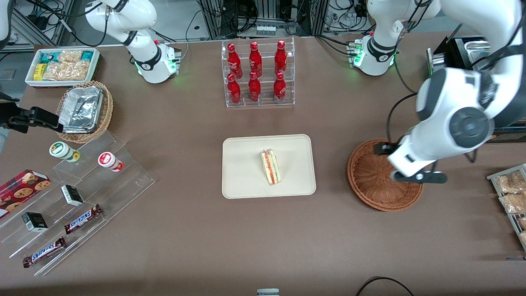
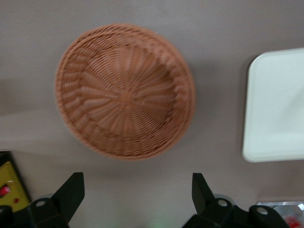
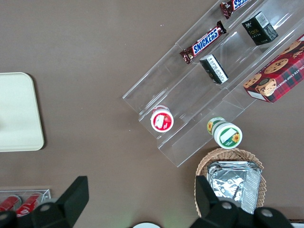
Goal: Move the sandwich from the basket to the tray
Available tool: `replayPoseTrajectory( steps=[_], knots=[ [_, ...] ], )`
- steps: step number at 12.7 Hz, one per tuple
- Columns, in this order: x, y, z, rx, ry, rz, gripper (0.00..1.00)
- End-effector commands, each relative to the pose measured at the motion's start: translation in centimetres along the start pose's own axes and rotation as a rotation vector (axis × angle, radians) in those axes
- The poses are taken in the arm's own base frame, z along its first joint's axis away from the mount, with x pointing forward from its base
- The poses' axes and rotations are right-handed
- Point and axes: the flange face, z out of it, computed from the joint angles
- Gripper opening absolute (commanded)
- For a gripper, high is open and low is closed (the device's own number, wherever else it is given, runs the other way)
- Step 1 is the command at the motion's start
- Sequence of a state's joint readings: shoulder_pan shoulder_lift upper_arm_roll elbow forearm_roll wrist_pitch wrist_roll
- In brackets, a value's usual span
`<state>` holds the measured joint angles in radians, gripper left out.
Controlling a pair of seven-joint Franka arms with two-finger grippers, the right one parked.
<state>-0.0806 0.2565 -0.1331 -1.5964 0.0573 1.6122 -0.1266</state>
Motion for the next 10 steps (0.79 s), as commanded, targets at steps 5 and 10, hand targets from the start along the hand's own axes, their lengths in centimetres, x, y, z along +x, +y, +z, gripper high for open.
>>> replayPoseTrajectory(
  steps=[5, 10],
  knots=[
    [-5.9, -4.8, -3.5, -0.035, 0.032, 0.086, 1.0],
    [-8.7, -7.9, -7.0, -0.053, 0.067, 0.145, 1.0]
  ],
)
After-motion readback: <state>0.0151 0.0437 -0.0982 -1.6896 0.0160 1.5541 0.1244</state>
